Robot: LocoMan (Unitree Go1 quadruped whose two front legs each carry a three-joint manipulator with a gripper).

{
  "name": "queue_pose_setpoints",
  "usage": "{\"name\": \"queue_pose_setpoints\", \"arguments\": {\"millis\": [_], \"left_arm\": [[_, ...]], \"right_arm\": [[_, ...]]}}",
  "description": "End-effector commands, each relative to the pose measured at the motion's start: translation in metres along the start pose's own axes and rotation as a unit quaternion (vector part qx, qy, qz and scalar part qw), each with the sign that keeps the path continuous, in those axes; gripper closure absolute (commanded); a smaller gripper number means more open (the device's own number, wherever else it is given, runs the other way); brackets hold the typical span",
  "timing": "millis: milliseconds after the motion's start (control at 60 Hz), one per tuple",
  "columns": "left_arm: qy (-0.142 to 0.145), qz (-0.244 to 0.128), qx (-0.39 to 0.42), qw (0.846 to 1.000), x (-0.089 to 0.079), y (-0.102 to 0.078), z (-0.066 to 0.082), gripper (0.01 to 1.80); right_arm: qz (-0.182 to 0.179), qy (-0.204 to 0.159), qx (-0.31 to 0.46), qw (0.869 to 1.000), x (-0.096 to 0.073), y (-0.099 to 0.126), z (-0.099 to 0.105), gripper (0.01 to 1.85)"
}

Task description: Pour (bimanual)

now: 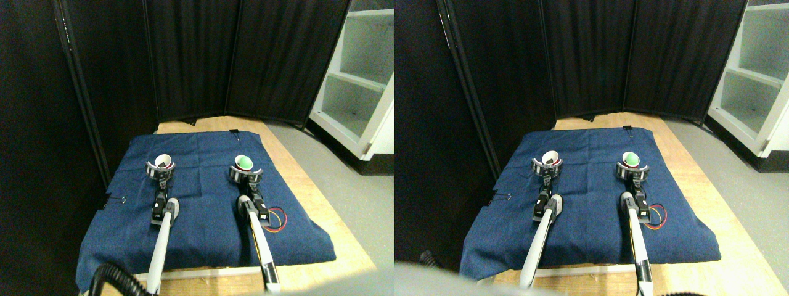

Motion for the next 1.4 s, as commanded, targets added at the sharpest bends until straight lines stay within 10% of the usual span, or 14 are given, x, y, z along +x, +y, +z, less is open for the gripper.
{"name": "queue_pose_setpoints", "arguments": {"millis": [17, 433, 667, 833, 1400], "left_arm": [[-0.001, 0.011, 0.004, 1.000, -0.005, 0.013, -0.010, 0.74], [-0.025, 0.050, -0.115, 0.992, 0.009, 0.028, -0.014, 0.81], [-0.051, 0.049, -0.108, 0.992, 0.019, 0.031, -0.014, 1.46], [-0.071, 0.051, -0.093, 0.992, 0.021, 0.029, -0.014, 1.48], [-0.014, 0.022, -0.057, 0.998, 0.005, -0.010, -0.012, 1.48]], "right_arm": [[0.018, 0.009, -0.001, 1.000, 0.001, 0.007, -0.003, 0.68], [0.028, 0.006, -0.018, 0.999, -0.001, 0.010, -0.003, 0.82], [0.048, -0.008, -0.017, 0.999, -0.003, 0.014, -0.005, 1.23], [0.061, -0.017, -0.015, 0.998, -0.006, 0.017, -0.007, 1.38], [0.091, -0.027, -0.035, 0.995, -0.004, 0.034, -0.006, 1.53]]}}
